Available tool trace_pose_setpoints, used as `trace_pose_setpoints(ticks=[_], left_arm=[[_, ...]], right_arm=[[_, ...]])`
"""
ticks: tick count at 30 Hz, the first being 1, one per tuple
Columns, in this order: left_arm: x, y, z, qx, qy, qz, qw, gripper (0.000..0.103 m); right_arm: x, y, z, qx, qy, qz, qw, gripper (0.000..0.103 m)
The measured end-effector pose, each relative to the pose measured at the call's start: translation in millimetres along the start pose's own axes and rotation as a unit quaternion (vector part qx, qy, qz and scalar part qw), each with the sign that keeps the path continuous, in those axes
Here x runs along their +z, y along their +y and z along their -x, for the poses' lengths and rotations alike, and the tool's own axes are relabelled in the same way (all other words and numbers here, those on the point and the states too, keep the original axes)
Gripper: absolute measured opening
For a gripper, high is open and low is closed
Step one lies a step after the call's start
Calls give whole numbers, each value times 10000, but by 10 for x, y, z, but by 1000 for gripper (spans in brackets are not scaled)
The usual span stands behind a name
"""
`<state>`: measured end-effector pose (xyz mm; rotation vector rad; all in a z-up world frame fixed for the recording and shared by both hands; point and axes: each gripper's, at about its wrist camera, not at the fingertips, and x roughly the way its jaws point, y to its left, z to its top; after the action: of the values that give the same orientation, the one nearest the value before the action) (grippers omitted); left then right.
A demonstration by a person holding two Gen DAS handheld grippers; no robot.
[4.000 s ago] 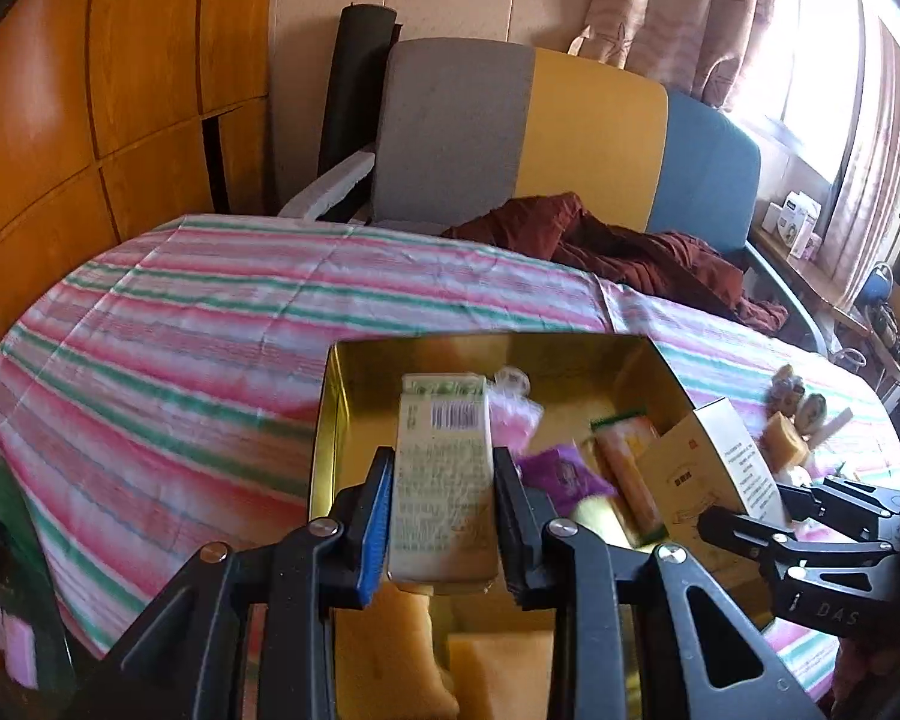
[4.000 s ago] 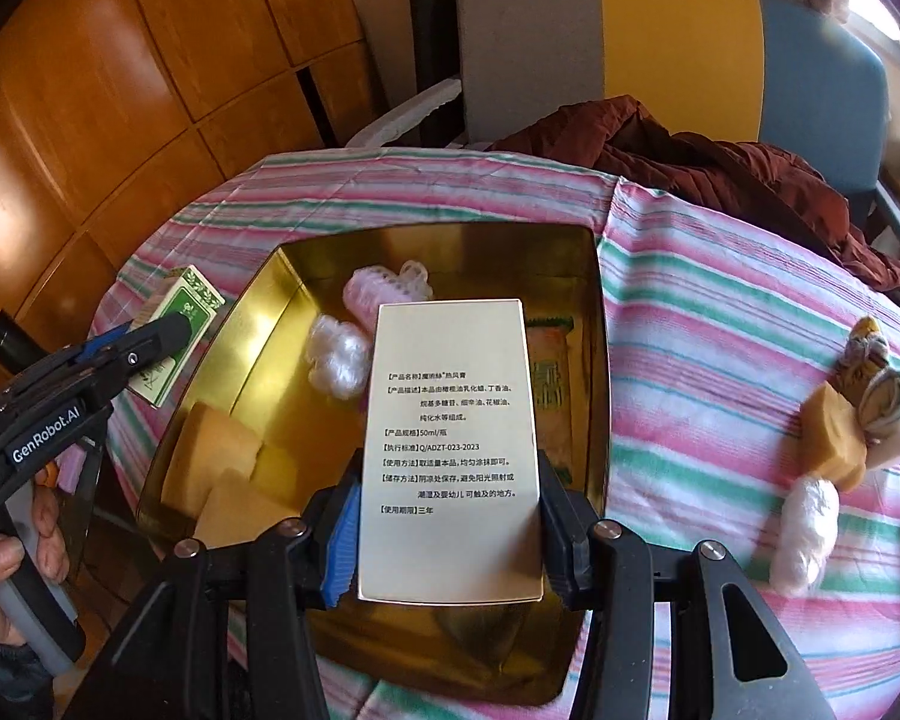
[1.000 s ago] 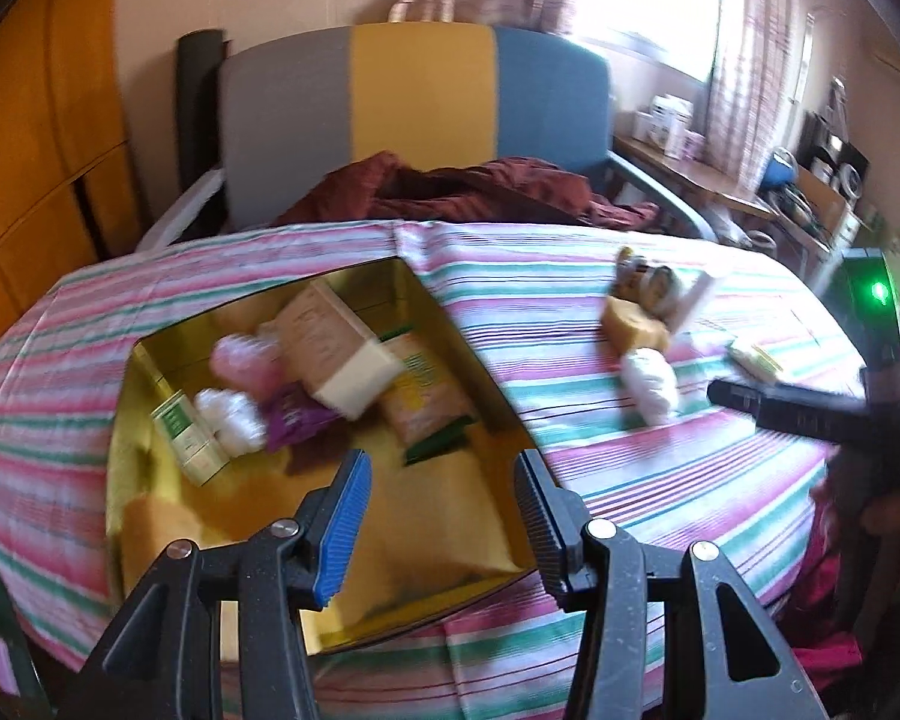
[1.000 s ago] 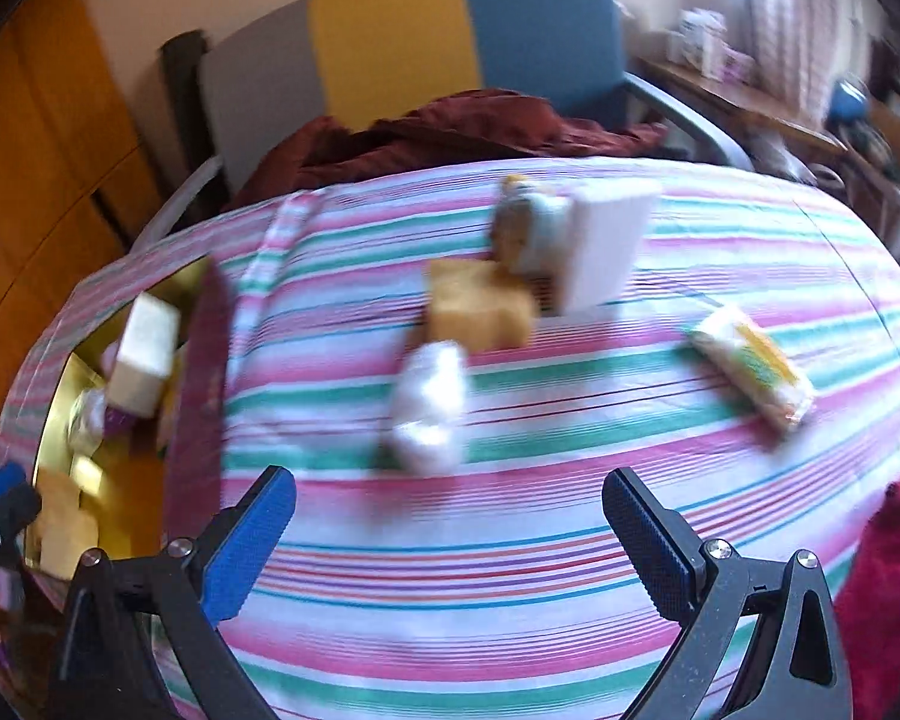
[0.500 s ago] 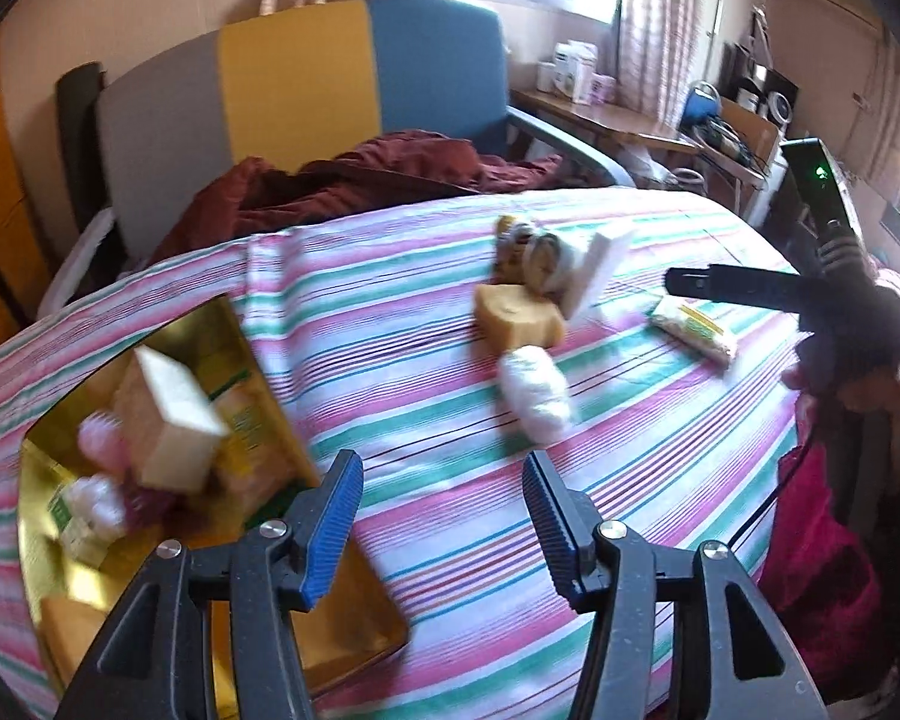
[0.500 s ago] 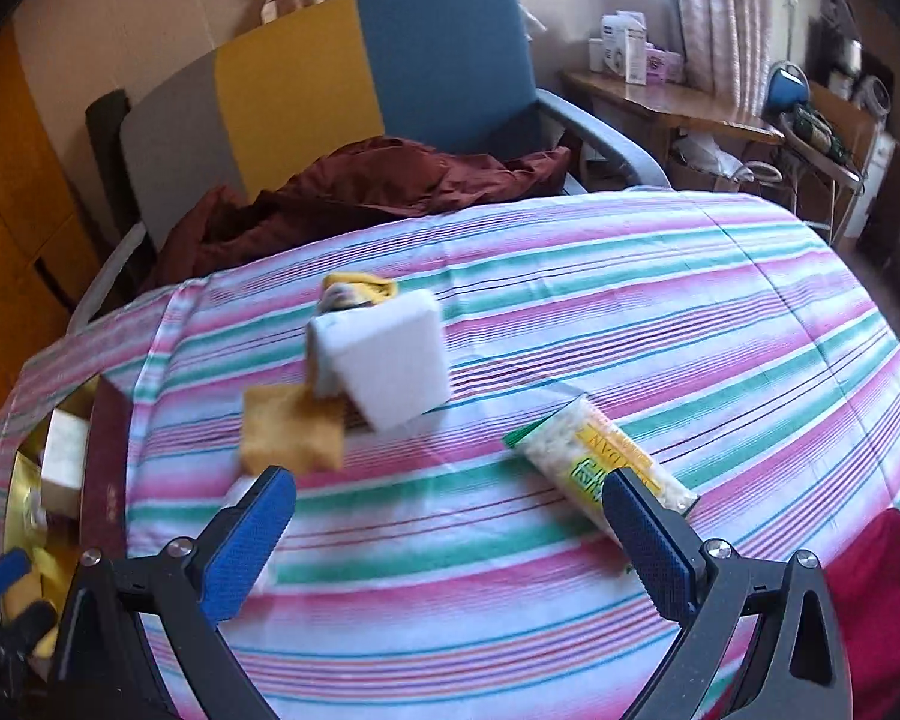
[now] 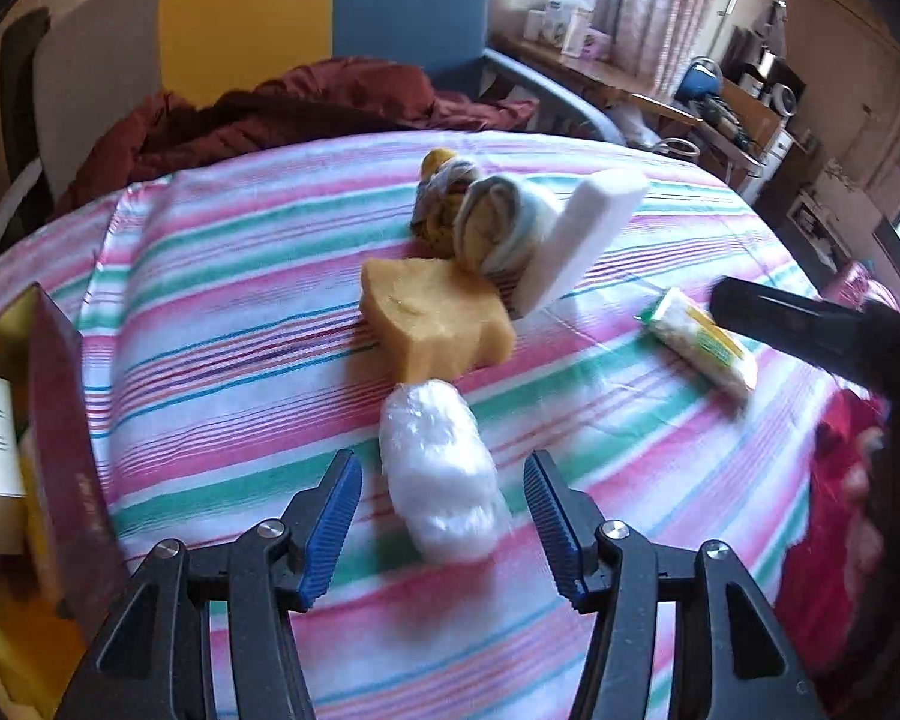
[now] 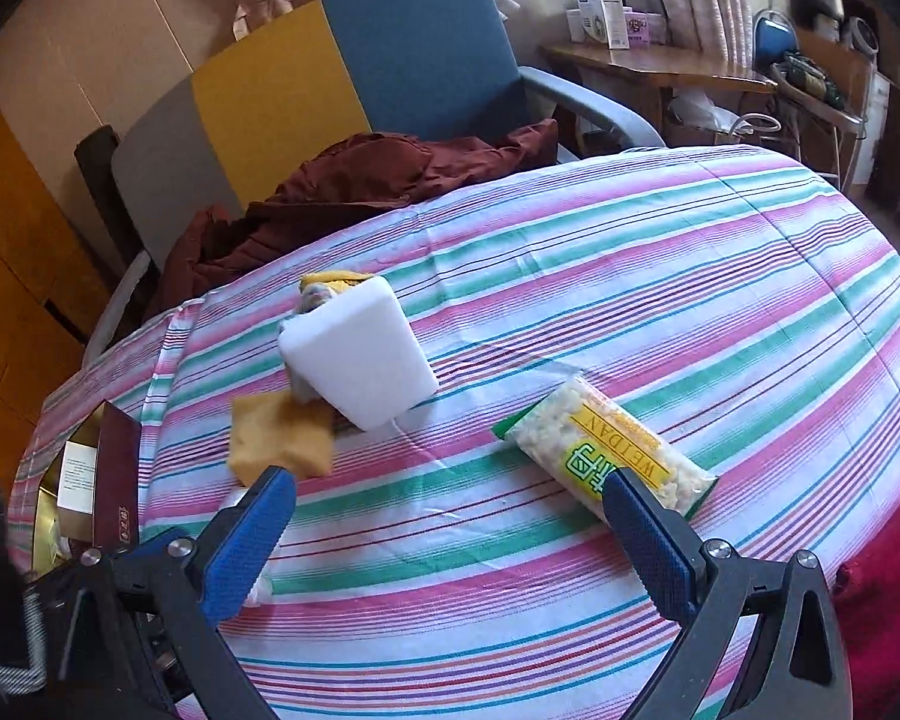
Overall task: Organize objects
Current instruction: 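Grasp the plastic-wrapped white ball with the left tool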
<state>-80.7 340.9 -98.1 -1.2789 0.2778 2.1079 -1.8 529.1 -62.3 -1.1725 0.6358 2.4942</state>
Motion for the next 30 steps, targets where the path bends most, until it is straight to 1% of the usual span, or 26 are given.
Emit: trace_pose_setpoints(ticks=[2,4,5,6,7,11,15,23,25,26,27,28,29,30], left_arm=[[-5,51,-121,-5,121,155,9998,57],[-44,139,-219,-106,269,379,9989,53],[-60,162,-210,-136,145,393,9990,51],[-75,171,-204,-126,106,365,9992,47],[-87,189,-204,-172,96,378,9991,46],[-84,316,-195,-455,92,634,9969,46],[-93,294,-197,-447,49,559,9974,44],[-86,350,-226,-521,-30,600,9968,44],[-76,348,-234,-485,-35,574,9972,40],[-77,349,-235,-440,-43,558,9975,38],[-81,349,-235,-445,-55,555,9975,38],[-91,355,-227,-443,-75,547,9975,37],[-94,349,-224,-418,-94,500,9978,37],[-87,326,-225,-377,-113,432,9983,37]], right_arm=[[-2,5,-16,52,11,-4,10000,103],[-3,21,-24,98,10,21,9999,103],[-6,36,-27,123,4,52,9999,103],[-12,57,-30,143,-3,102,9998,103],[-17,72,-34,158,-4,145,9998,103],[-41,184,-83,174,96,386,9991,103],[40,305,-140,113,48,622,9980,103],[396,520,-375,77,-195,967,9951,103],[463,559,-441,44,-271,1077,9938,103],[493,578,-487,59,-275,1134,9931,99],[507,595,-515,86,-235,1178,9927,91],[510,621,-543,119,-157,1259,9918,67],[505,645,-551,92,-107,1344,9908,59],[494,647,-519,7,-166,1366,9905,58]])
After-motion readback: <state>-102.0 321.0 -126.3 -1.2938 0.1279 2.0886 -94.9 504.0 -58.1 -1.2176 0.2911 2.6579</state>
